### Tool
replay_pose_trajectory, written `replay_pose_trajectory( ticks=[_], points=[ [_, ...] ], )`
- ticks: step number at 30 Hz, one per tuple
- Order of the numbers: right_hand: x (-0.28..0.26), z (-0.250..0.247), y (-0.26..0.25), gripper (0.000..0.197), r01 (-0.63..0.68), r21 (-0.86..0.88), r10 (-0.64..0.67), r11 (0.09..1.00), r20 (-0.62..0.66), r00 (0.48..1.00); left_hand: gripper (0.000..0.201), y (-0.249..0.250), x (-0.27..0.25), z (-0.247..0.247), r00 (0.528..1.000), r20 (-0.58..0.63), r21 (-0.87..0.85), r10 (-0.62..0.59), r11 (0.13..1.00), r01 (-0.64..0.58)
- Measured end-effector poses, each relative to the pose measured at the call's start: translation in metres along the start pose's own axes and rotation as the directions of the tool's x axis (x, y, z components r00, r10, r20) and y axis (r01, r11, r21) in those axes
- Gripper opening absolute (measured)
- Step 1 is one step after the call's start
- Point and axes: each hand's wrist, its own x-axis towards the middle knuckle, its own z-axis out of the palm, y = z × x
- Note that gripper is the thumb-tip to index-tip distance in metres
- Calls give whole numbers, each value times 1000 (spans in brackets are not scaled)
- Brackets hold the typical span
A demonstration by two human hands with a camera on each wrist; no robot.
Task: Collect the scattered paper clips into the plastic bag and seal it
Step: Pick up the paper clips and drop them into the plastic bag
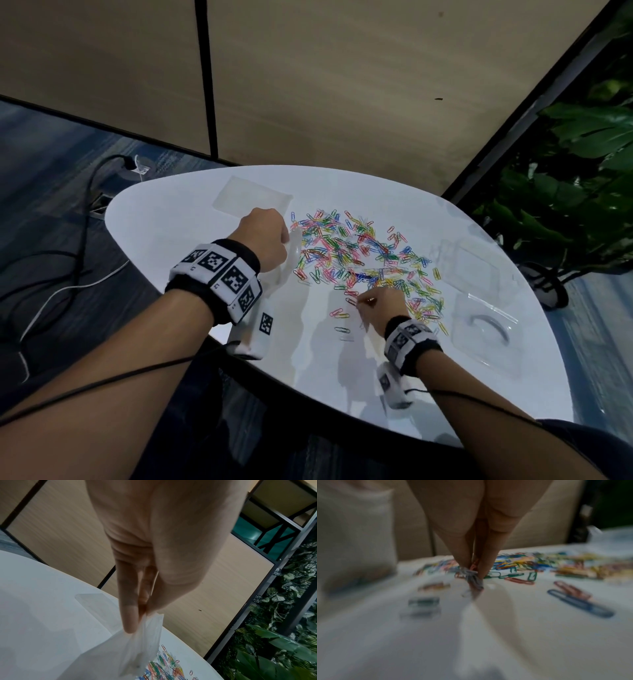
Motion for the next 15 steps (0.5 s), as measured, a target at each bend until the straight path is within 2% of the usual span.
replay_pose_trajectory(
  ticks=[2, 5, 6, 8, 10, 12, 15],
  points=[
    [4, -13, 1, 4, -197, 239, 199, 951, 15, 980, 38, 3, -1, 2, 1000, 12, 1, 13, 1000, -13],
    [4, -33, -10, 7, -299, 520, 276, 800, 124, 953, 37, 7, -1, 4, 999, 25, 0, 22, 1000, -22],
    [4, -39, -18, 5, -295, 641, 258, 709, 154, 954, 37, 8, -2, 4, 999, 30, 0, 22, 1000, -22],
    [3, -50, -39, 19, -294, 840, 196, 457, 227, 954, 37, 10, -1, 6, 999, 41, -3, 20, 1000, -20],
    [0, -57, -67, 26, -321, 910, 100, 262, 305, 947, 36, 11, -2, 8, 998, 52, -14, 20, 1000, -19],
    [-4, -55, -93, 20, -360, 914, 18, 187, 363, 932, 33, 12, -2, 11, 998, 61, -23, 23, 999, -22],
    [-5, -40, -120, 9, -400, 895, 13, 199, 405, 914, 28, 14, -3, 14, 997, 67, -34, 36, 999, -34]
  ],
)
